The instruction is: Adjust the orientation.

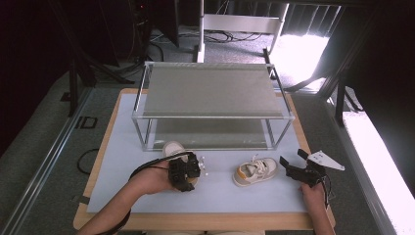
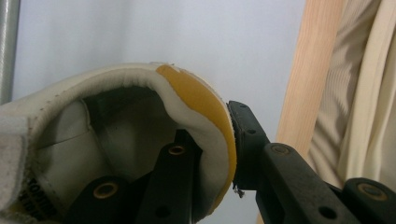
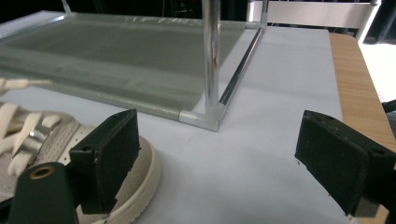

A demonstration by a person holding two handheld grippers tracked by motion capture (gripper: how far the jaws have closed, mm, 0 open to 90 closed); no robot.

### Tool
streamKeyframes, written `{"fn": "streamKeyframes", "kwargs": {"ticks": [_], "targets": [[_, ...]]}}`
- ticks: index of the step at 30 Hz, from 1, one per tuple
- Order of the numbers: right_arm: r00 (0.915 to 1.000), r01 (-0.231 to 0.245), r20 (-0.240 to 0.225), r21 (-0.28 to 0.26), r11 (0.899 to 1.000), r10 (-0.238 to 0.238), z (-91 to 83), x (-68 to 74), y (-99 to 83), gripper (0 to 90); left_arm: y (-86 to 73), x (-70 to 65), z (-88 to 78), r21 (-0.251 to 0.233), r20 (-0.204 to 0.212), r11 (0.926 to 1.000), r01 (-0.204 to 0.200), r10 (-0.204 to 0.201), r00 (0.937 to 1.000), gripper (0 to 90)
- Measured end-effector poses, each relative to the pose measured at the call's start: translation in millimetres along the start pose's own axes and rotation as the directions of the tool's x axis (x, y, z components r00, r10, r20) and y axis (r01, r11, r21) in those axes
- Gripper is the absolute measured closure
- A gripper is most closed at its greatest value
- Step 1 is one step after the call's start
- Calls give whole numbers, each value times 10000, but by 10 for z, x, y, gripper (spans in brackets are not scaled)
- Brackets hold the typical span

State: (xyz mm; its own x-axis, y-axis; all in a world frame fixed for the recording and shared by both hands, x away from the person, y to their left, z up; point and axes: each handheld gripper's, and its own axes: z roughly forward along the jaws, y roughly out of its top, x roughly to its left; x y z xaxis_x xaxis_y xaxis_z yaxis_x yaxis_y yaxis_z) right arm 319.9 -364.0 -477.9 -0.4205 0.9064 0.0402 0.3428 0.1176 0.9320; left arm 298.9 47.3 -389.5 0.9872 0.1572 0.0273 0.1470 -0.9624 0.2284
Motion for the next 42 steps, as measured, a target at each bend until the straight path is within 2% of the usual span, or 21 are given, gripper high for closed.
{"fn": "streamKeyframes", "kwargs": {"ticks": [1,3,4,7,13,15,17,20,21,22,23,24,25,26,27,29,30,34,36,39,42], "targets": [[9999,132,24,60,9999,-132,3,17,2,132,21,-11,-3,39,-126,9990,-446,446,9989,796],[9994,341,89,98,9994,-342,9,36,2,133,31,4,-2,-121,-8,9988,-474,473,9989,798],[9989,462,72,113,9989,-463,12,48,2,133,56,2,15,-227,-174,9948,-995,991,9949,798],[9993,377,45,67,9993,-377,6,37,1,135,61,14,49,-376,-194,9867,-1583,1577,9873,795],[9999,146,-46,14,9999,-146,0,15,0,135,97,53,16,-768,-105,9797,-1854,1851,9827,796],[9998,183,-66,20,9998,-183,1,17,0,135,123,45,8,-825,-100,9675,-2390,2390,9710,797],[9998,202,-71,24,9998,-202,2,18,1,135,162,51,10,-1012,60,9663,-2365,2384,9712,800],[9996,259,-85,43,9997,-259,2,24,1,135,193,41,62,-1117,500,9555,-2729,2797,9588,799],[9996,279,-83,41,9996,-279,2,25,0,135,199,24,108,-864,488,9528,-2910,2958,9540,797],[9996,281,-84,27,9996,-281,2,26,0,135,196,8,147,-434,700,9497,-3102,3126,9473,799],[9995,299,-76,44,9995,-299,2,27,0,135,190,-4,174,-389,753,9384,-3434,3454,9354,796],[9995,301,-70,50,9995,-301,2,27,0,135,182,0,199,-488,989,9406,-3360,3393,9355,791],[9995,320,-60,30,9995,-320,2,27,0,135,168,11,221,-500,1441,9406,-3357,3394,9295,795],[9994,333,-83,39,9994,-333,2,29,0,135,152,-12,243,-645,1405,9326,-3552,3609,9220,792],[9993,355,-89,58,9994,-355,5,30,1,135,151,-14,270,-654,1447,9363,-3452,3511,9251,789],[9993,376,-72,66,9993,-375,5,32,1,135,117,-19,318,-616,1861,9323,-3564,3616,9136,792],[9993,378,-84,72,9993,-377,6,32,1,135,108,-15,350,-569,1998,9378,-3425,3468,9164,791],[9994,330,-111,60,9994,-329,5,27,1,135,77,25,467,-225,2272,9410,-3377,3338,9149,784],[9994,330,-129,49,9994,-329,4,26,1,135,76,49,466,-248,2067,9442,-3285,3264,9224,780],[9992,365,-133,72,9993,-364,7,30,1,135,82,77,474,-277,2233,9437,-3297,3274,9181,775],[9993,380,-63,53,9993,-379,5,32,1,134,95,98,477,-73,2197,9572,-2892,2837,9334,706]]}}
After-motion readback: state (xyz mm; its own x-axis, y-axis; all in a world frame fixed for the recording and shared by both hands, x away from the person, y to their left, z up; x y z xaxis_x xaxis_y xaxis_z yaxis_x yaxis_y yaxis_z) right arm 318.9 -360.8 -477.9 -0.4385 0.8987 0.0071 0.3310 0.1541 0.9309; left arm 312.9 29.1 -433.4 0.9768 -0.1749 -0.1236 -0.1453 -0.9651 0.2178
